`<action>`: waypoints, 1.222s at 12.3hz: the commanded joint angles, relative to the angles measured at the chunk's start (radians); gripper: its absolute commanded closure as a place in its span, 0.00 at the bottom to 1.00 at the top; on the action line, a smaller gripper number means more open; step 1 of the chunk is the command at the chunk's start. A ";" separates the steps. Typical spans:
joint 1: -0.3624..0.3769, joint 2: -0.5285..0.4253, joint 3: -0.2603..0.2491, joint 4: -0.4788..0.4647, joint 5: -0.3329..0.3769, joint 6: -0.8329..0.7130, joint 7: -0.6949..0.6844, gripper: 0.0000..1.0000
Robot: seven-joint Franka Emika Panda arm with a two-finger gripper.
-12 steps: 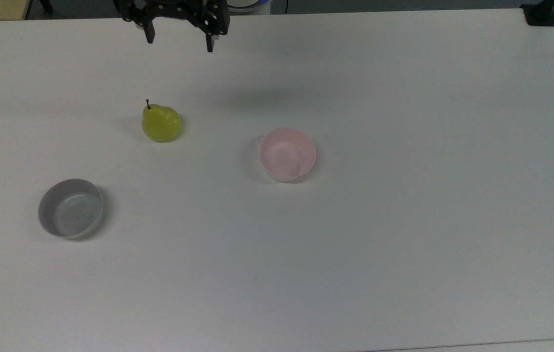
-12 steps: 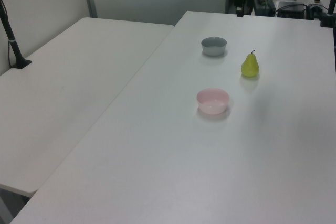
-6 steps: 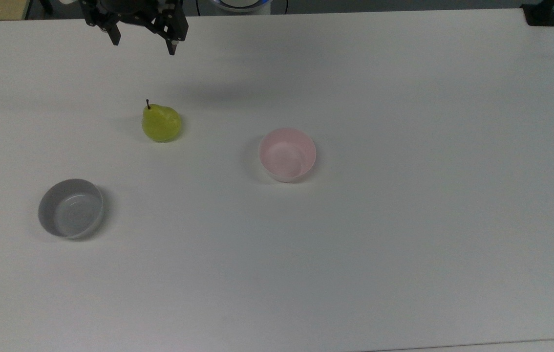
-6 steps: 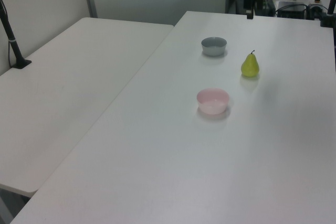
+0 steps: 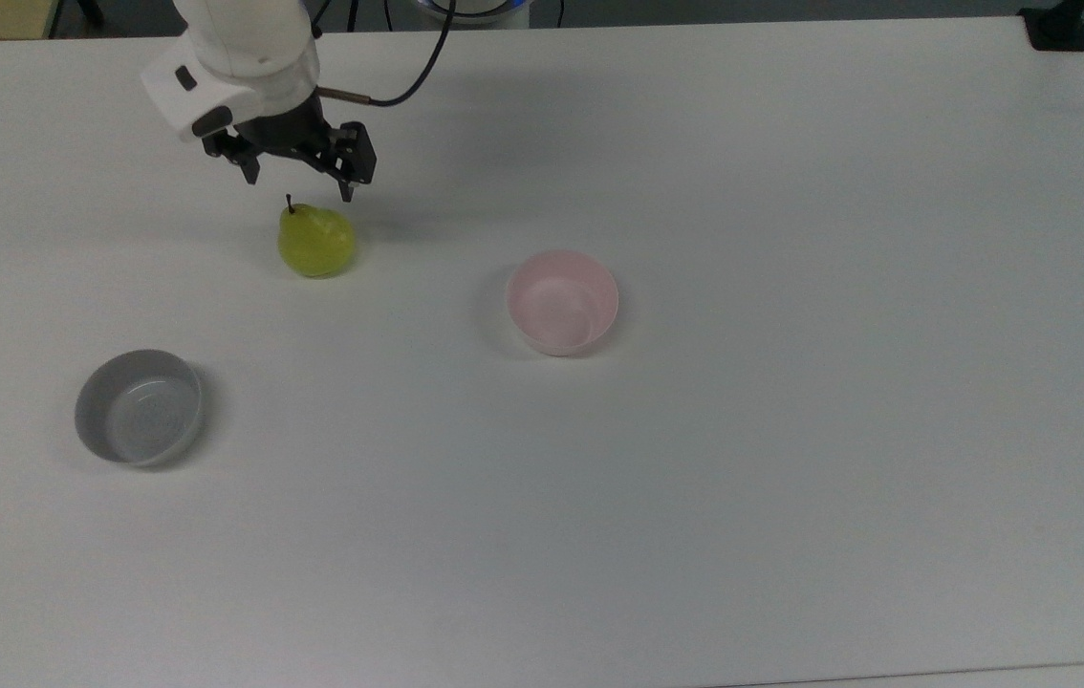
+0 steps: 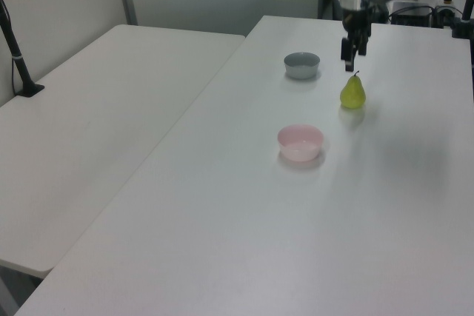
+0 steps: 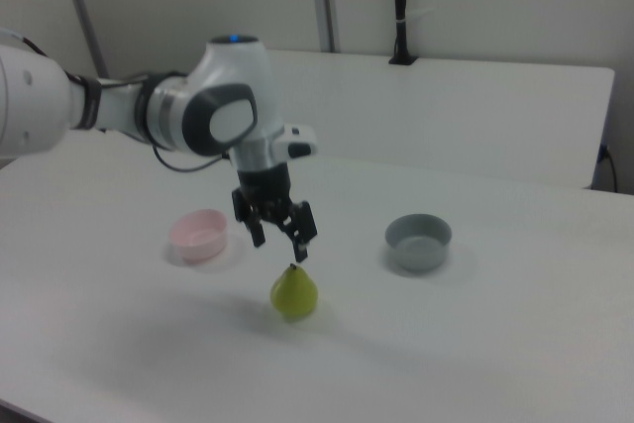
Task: Place the pear in the bowl
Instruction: 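Move the open gripper over the yellow-green pear and lower it, then close the gripper on the pear and lift it off the table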
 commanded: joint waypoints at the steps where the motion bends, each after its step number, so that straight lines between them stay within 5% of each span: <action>1: 0.000 0.057 -0.001 -0.055 -0.037 0.110 -0.011 0.00; 8: 0.002 0.157 -0.001 -0.055 -0.051 0.189 -0.010 0.00; 11: 0.002 0.159 -0.001 -0.055 -0.076 0.187 -0.010 0.35; 15: 0.005 0.137 -0.001 -0.042 -0.076 0.163 -0.014 0.43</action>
